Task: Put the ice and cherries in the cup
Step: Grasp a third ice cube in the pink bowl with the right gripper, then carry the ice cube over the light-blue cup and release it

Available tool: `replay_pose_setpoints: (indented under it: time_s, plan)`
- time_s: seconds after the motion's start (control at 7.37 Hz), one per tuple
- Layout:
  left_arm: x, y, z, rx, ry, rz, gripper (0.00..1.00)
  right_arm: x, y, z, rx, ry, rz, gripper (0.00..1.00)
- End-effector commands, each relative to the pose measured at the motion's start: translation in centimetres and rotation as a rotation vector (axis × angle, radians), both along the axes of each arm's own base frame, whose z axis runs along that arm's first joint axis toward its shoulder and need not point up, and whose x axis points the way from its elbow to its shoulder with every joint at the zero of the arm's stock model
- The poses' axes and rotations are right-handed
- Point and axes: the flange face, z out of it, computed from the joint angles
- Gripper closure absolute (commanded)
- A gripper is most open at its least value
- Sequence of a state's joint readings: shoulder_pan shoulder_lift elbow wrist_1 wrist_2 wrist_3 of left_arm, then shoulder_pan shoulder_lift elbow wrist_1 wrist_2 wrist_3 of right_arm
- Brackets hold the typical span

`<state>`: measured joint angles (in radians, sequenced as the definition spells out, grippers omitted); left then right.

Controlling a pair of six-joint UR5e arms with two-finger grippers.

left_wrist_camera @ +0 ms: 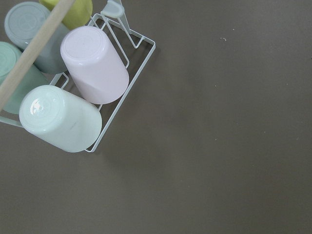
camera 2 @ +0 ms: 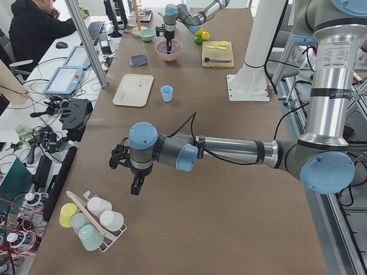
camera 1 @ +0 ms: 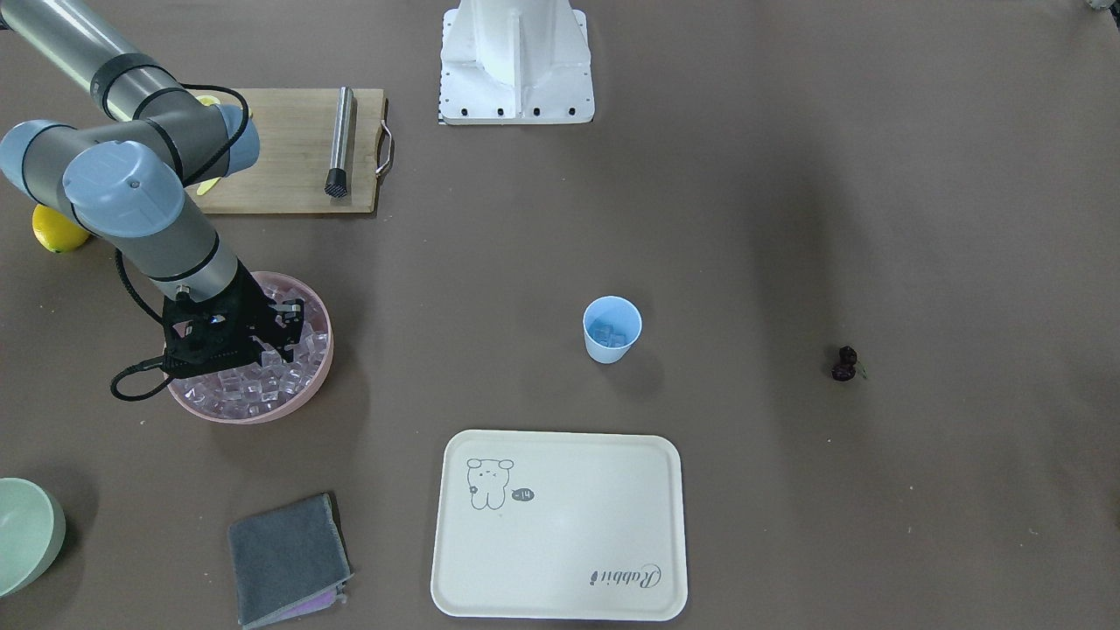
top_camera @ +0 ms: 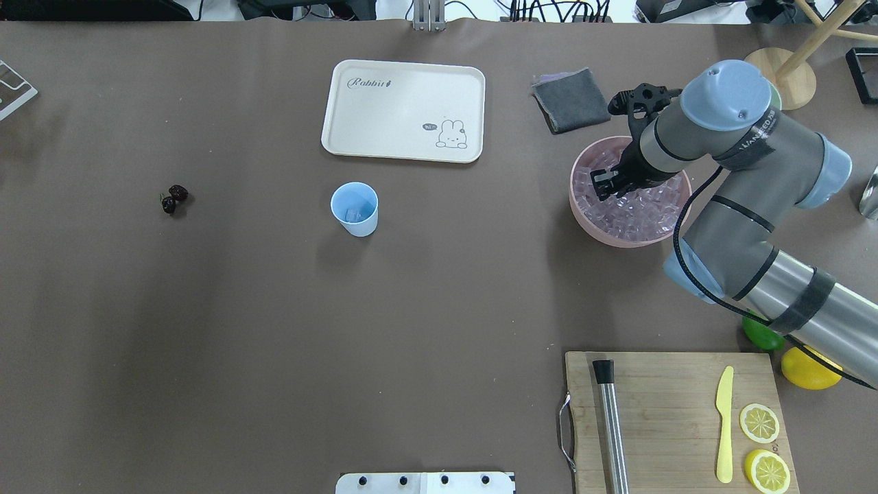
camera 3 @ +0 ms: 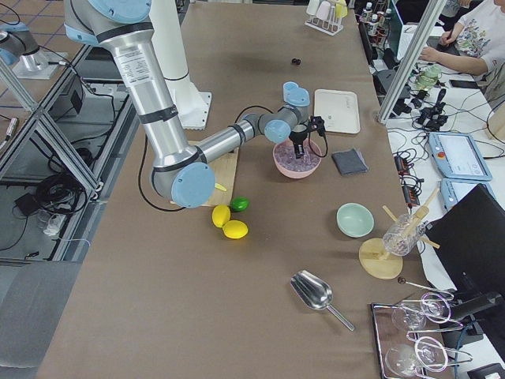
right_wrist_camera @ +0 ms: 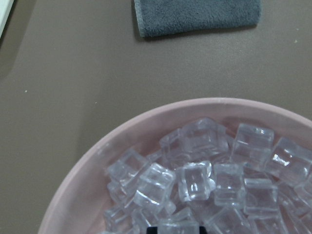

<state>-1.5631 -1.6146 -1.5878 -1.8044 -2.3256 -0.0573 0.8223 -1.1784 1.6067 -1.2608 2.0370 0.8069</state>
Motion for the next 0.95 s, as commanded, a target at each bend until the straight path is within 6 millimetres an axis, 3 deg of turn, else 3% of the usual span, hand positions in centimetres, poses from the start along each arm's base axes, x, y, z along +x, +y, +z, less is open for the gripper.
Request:
replay_pose_setpoints:
  time_s: [0.0, 0.14, 0.27, 0.41, 0.54, 0.81]
  plan:
    - [0.0, 0.0, 0.1, -0.001, 0.0, 0.0, 0.02, 1.5, 0.7, -2.3, 0.023, -0.03, 0.004, 1.0]
    - [0.0, 0.0, 0.1, -0.002, 0.0, -0.001, 0.02, 2.7, 1.1, -5.0, 0.01, -0.032, 0.007, 1.0]
    - [0.0, 0.0, -0.1, 0.001, 0.002, -0.001, 0.02, 2.3, 1.5, -9.4, 0.002, -0.024, 0.007, 1.0]
    - [0.0, 0.0, -0.3, 0.004, 0.003, -0.001, 0.02, 0.0, 1.3, -15.6, -0.02, 0.0, 0.015, 1.0]
    - [0.0, 0.0, -0.2, 0.003, 0.003, -0.001, 0.02, -5.1, 2.9, -22.8, -0.047, 0.018, 0.028, 1.0]
    - [0.0, 0.0, 0.0, -0.002, 0.003, -0.001, 0.02, -17.9, 2.2, -35.2, -0.107, 0.037, 0.105, 1.0]
